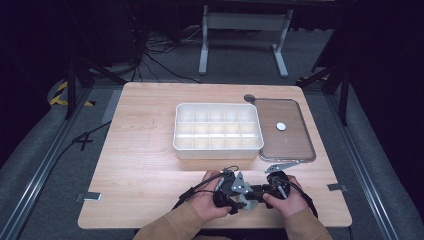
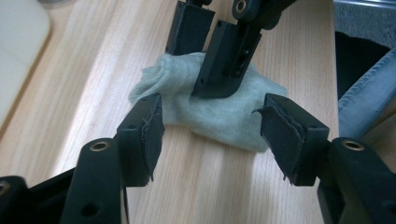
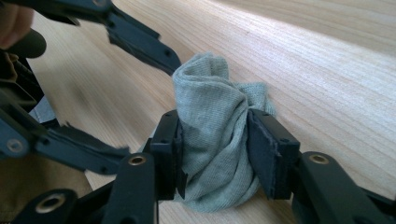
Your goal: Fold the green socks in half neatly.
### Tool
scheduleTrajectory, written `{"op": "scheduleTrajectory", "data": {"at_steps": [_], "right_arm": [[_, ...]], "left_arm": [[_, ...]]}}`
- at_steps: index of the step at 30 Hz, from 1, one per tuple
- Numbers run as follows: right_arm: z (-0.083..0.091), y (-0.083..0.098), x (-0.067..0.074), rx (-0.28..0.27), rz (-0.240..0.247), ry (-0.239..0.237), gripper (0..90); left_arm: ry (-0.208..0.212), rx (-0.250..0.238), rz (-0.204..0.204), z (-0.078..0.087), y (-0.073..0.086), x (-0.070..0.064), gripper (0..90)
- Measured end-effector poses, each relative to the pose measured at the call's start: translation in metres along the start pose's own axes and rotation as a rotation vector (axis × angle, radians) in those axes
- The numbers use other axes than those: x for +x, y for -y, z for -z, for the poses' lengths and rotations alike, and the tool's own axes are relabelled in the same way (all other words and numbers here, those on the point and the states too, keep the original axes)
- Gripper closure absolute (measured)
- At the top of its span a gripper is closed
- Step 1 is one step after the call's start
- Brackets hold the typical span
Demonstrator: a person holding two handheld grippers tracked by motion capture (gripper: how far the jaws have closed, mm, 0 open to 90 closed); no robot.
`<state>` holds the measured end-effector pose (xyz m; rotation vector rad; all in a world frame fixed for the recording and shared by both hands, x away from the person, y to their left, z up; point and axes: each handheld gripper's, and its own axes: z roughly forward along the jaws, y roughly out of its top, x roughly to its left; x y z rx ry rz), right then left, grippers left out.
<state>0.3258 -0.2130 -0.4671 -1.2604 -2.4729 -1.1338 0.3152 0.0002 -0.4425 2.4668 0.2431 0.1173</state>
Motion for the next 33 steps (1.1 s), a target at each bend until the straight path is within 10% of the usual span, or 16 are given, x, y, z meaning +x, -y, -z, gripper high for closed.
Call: {"op": "scheduleTrajectory", "data": {"at_steps": [10,19,25,33], "right_arm": [[-0.001,-0.003,-0.003,0.016,-0.036,-0.045,74.9],[0.002,-0.008,0.006,0.021,-0.014,0.018,77.5],[-0.003,-0.011,0.011,0.006,0.078,0.109,65.3],[-0.004,-0.007,0.000,-0.015,0.009,0.075,56.3]], "left_arm": [[-0.052,-0.029,0.056,0.030,0.020,0.011,38.8],[-0.077,-0.023,0.090,0.053,0.054,0.018,38.3],[-0.078,-0.015,0.095,0.054,0.062,0.023,38.3],[-0.077,0.001,0.071,0.051,0.059,0.020,38.3]]}}
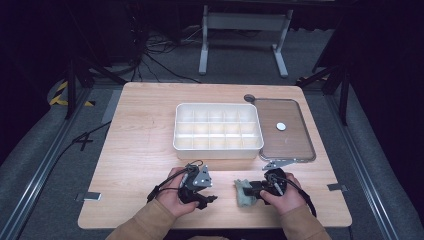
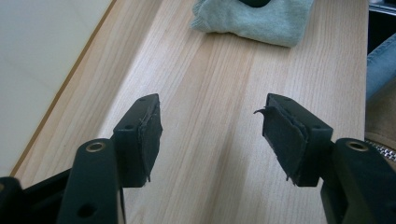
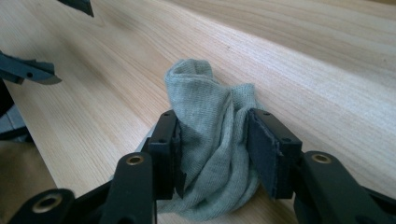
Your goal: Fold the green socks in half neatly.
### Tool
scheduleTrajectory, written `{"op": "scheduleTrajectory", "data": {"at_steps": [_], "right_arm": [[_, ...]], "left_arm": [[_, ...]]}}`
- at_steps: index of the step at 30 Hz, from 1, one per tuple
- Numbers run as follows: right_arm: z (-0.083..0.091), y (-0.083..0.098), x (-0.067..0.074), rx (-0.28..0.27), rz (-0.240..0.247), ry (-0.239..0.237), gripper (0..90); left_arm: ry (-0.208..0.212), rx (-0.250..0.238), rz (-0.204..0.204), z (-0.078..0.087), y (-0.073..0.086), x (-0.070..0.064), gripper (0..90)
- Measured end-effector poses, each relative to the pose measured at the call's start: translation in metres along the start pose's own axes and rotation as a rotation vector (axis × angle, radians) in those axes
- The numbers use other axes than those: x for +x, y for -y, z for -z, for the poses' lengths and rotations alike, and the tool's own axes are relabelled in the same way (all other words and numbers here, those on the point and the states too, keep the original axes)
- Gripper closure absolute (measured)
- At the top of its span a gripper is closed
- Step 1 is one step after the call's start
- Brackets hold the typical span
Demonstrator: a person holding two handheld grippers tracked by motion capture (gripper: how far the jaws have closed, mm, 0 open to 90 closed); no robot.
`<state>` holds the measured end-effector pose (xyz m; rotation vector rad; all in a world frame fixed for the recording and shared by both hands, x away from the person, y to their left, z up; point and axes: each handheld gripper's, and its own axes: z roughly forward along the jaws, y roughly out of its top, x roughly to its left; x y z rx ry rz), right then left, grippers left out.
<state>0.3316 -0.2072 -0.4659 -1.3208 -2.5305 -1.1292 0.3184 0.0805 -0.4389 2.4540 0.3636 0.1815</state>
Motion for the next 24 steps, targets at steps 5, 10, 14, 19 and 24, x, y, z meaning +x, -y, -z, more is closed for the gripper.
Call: {"op": "scheduleTrajectory", "data": {"at_steps": [5,10,14,19,24], "right_arm": [[0.0002,0.0038,-0.0028,-0.025,-0.038,-0.014,56.7],[0.0011,0.0011,-0.0008,-0.012,-0.019,0.034,49.2],[-0.0004,-0.0003,0.0020,-0.011,0.021,0.107,30.6],[0.0004,0.0006,0.0015,-0.009,-0.015,0.070,42.3],[0.0003,0.0010,-0.0001,0.006,-0.108,-0.006,66.0]], "left_arm": [[-0.012,-0.005,0.012,0.0043,0.0027,0.0019,38.3],[-0.008,-0.014,0.021,0.0054,0.0050,0.0050,38.3],[0.000,-0.013,0.015,0.0047,0.0049,0.0075,38.3],[0.013,-0.006,0.019,0.0022,0.0033,0.0090,38.4],[0.012,-0.013,0.016,0.0026,0.0025,0.0087,38.3]]}}
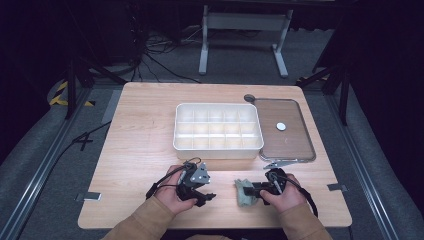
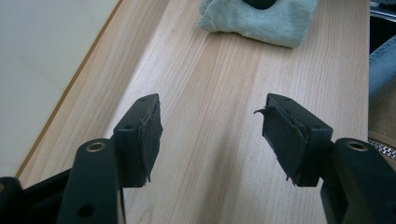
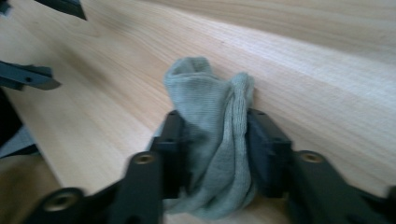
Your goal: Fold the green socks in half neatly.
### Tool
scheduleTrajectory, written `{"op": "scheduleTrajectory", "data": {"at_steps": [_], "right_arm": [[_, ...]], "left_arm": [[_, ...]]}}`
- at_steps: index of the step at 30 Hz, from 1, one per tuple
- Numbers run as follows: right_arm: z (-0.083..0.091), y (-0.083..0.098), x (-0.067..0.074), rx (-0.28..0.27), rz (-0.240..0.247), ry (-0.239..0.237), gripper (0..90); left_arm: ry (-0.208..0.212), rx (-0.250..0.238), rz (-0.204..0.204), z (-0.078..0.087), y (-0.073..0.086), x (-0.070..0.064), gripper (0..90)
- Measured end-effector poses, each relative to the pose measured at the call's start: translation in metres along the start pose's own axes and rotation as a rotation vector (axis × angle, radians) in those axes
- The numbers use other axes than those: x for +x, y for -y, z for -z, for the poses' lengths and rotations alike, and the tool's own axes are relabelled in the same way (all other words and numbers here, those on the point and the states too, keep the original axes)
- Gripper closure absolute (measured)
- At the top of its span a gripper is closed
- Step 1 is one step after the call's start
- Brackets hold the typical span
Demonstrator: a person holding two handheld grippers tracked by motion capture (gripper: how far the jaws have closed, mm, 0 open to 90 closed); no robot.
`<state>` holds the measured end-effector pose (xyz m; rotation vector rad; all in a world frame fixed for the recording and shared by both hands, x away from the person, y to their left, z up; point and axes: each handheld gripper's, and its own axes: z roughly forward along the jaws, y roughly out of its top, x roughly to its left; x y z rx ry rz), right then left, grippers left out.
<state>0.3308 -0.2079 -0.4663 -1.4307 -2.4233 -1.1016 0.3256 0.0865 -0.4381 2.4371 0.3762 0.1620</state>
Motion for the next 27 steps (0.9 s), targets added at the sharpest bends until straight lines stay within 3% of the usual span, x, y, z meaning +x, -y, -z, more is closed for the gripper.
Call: {"op": "scheduleTrajectory", "data": {"at_steps": [3,7,16,21,25,27], "right_arm": [[0.001,-0.003,0.000,0.024,-0.020,-0.006,70.5],[0.002,-0.008,0.001,0.051,-0.012,0.002,73.6],[0.014,-0.015,0.007,0.031,-0.017,0.042,74.9],[0.025,-0.023,0.012,-0.001,-0.001,0.088,74.9],[0.033,-0.032,0.017,-0.025,0.019,0.120,74.8],[0.036,-0.036,0.020,-0.036,0.024,0.127,74.7]], "left_arm": [[-0.003,0.004,0.008,0.002,0.002,0.002,38.4],[-0.012,-0.013,0.033,0.009,0.010,0.006,38.4],[-0.048,-0.033,0.074,0.027,0.034,0.015,37.8],[-0.049,-0.033,0.163,0.030,0.054,0.016,38.2],[-0.058,-0.046,0.193,0.037,0.058,0.021,38.4],[-0.050,-0.067,0.228,0.039,0.059,0.024,38.7]]}}
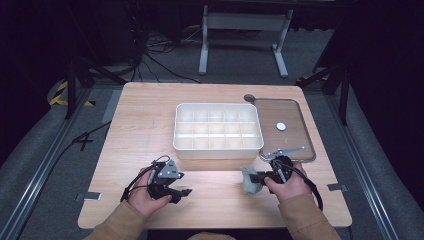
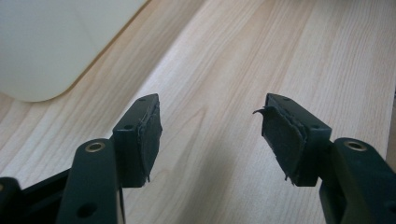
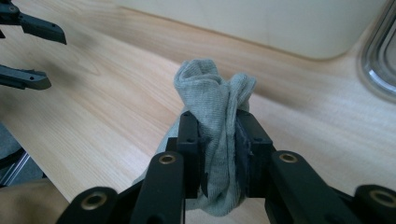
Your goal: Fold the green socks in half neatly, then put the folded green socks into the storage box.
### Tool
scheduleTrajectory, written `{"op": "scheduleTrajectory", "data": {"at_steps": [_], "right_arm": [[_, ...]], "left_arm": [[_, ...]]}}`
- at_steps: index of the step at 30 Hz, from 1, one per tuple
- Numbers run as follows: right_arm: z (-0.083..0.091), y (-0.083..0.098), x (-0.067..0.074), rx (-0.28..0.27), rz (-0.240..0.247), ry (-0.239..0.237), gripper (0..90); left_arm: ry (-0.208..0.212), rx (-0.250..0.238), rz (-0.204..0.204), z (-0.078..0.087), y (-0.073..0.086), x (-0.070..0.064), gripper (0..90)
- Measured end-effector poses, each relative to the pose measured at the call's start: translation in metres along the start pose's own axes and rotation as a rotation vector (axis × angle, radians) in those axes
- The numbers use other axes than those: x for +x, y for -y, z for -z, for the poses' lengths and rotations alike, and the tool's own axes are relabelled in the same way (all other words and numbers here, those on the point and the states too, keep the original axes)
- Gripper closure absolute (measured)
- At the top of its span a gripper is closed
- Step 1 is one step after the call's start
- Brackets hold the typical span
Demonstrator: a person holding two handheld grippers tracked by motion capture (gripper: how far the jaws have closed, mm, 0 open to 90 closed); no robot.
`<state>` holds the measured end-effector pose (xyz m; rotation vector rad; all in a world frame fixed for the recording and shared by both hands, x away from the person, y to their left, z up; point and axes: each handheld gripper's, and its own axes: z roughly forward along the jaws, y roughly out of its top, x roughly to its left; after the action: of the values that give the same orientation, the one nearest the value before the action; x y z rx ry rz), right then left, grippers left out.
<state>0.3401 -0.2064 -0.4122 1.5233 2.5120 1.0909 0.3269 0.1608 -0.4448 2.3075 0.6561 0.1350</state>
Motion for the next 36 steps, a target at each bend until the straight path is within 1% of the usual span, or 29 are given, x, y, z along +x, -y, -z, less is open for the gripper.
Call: {"op": "scheduleTrajectory", "data": {"at_steps": [2,3,4,5,6,8,10,12,13,15,16,17,20,22,25,28,31,32,33,34,35,36], "right_arm": [[0.003,-0.005,0.001,-0.011,0.009,0.004,74.7],[0.006,-0.008,0.001,-0.018,0.015,0.007,74.7],[0.007,-0.010,0.000,-0.022,0.017,0.012,74.6],[0.009,-0.013,0.000,-0.026,0.025,0.019,74.6],[0.012,-0.016,-0.001,-0.031,0.028,0.023,74.6],[0.017,-0.021,-0.001,-0.036,0.039,0.035,74.6],[0.021,-0.027,-0.002,-0.045,0.044,0.041,74.5],[0.027,-0.033,-0.003,-0.053,0.053,0.048,74.4],[0.027,-0.033,-0.003,-0.053,0.053,0.048,74.4],[0.030,-0.038,-0.004,-0.055,0.066,0.062,74.3],[0.032,-0.040,-0.004,-0.058,0.069,0.067,74.3],[0.035,-0.043,-0.005,-0.069,0.073,0.068,74.2],[0.039,-0.049,-0.007,-0.083,0.076,0.075,74.2],[0.042,-0.055,-0.008,-0.093,0.085,0.083,74.2],[0.042,-0.061,-0.008,-0.105,0.099,0.082,74.2],[0.041,-0.065,-0.009,-0.120,0.112,0.093,74.1],[0.041,-0.073,-0.011,-0.141,0.119,0.097,74.1],[0.041,-0.075,-0.011,-0.144,0.123,0.103,74.1],[0.041,-0.077,-0.011,-0.144,0.126,0.107,74.1],[0.041,-0.077,-0.011,-0.144,0.126,0.107,74.1],[0.041,-0.082,-0.011,-0.149,0.138,0.115,74.1],[0.041,-0.084,-0.011,-0.147,0.139,0.117,74.0]], "left_arm": [[0.004,-0.009,0.022,0.003,0.000,0.007,39.1],[0.008,-0.018,0.041,0.004,0.000,0.009,39.3],[0.015,-0.027,0.047,0.006,0.000,0.011,39.5],[0.006,-0.026,0.051,0.008,0.000,0.012,39.9],[-0.001,-0.026,0.049,0.009,0.000,0.012,39.9],[0.001,-0.031,0.056,0.010,0.001,0.011,39.9],[-0.018,-0.012,0.035,0.012,0.001,0.011,39.9],[-0.019,-0.013,0.037,0.011,0.001,0.010,39.9],[-0.019,-0.020,0.051,0.011,0.001,0.009,39.9],[-0.027,-0.017,0.044,0.011,0.000,0.009,39.9],[-0.025,-0.019,0.049,0.011,0.001,0.008,39.9],[-0.030,-0.014,0.041,0.011,0.001,0.009,39.9],[-0.035,-0.017,0.048,0.011,0.001,0.009,39.9],[-0.039,-0.010,0.037,0.011,0.001,0.010,39.9],[-0.037,-0.006,0.041,0.008,0.000,0.009,39.9],[-0.036,-0.005,0.039,0.007,0.000,0.010,39.7],[-0.044,-0.012,0.051,0.009,0.001,0.011,39.7],[-0.046,-0.013,0.052,0.009,0.001,0.011,39.8],[-0.047,-0.019,0.065,0.009,0.002,0.011,39.8],[-0.047,-0.019,0.065,0.009,0.002,0.011,39.8],[-0.045,-0.021,0.069,0.009,0.002,0.011,39.8],[-0.044,-0.022,0.068,0.009,0.002,0.011,39.8]]}}
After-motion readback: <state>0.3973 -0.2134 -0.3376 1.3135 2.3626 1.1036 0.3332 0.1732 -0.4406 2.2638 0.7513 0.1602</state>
